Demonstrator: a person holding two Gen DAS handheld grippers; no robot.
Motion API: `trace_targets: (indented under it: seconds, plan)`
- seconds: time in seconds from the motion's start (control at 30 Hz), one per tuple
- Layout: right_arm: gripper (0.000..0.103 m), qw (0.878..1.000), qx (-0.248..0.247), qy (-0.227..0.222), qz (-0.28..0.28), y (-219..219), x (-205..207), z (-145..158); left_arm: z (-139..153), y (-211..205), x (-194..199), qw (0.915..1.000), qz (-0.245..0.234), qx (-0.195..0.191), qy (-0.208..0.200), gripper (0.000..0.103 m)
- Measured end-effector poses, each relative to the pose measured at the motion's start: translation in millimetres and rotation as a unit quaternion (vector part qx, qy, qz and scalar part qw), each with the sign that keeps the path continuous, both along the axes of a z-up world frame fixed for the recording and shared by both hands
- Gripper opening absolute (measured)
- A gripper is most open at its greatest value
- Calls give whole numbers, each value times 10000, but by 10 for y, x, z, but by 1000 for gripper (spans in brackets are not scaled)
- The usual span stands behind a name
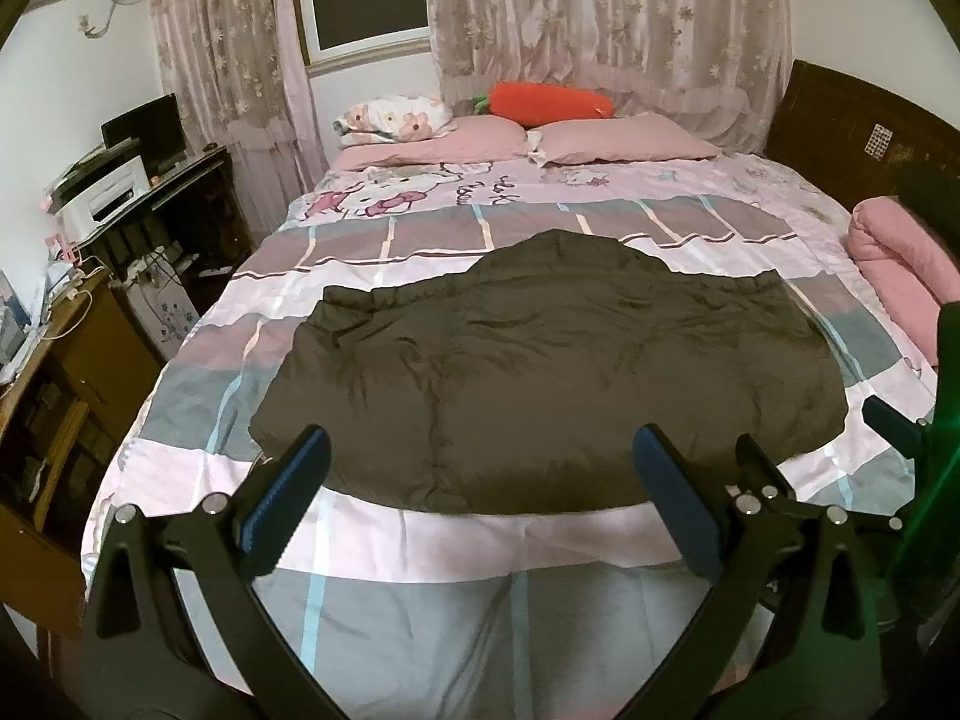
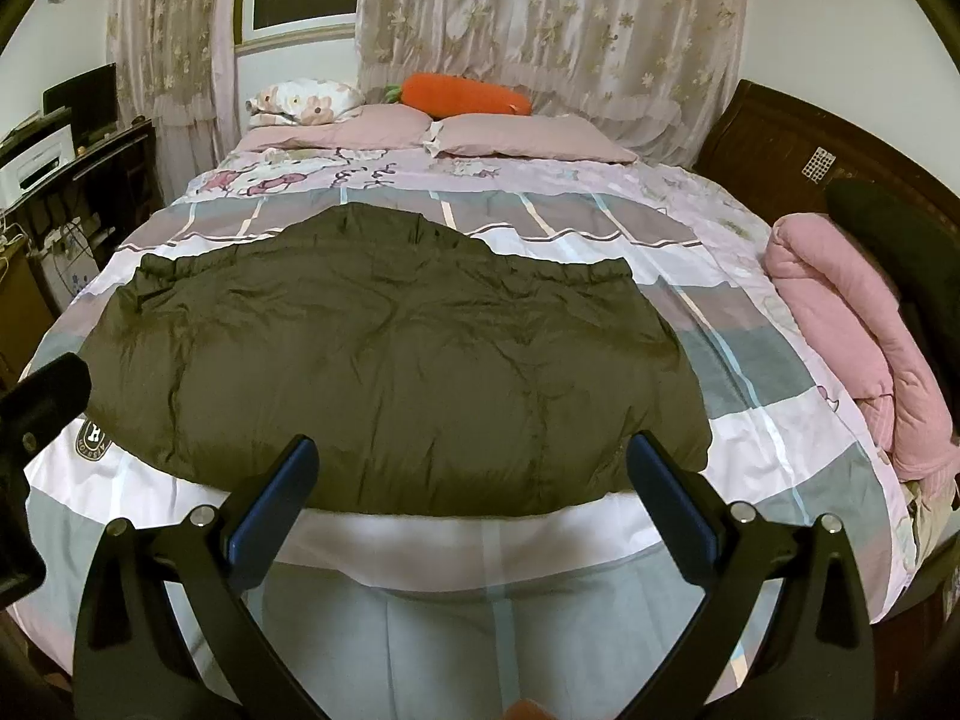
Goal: Fold large clothes
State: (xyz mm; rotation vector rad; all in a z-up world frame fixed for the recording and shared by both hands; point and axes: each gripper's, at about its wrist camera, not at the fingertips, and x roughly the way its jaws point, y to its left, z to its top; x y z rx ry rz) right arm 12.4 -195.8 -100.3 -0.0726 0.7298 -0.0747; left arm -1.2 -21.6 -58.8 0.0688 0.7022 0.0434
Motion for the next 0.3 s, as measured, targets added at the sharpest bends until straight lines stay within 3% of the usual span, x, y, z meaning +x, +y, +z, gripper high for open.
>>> trace_targets:
  seconds: [0.3]
  plan:
    - [102,10000,-29,54,48,19,8,-32,-9,11,51,9997,-58,-111,210,101]
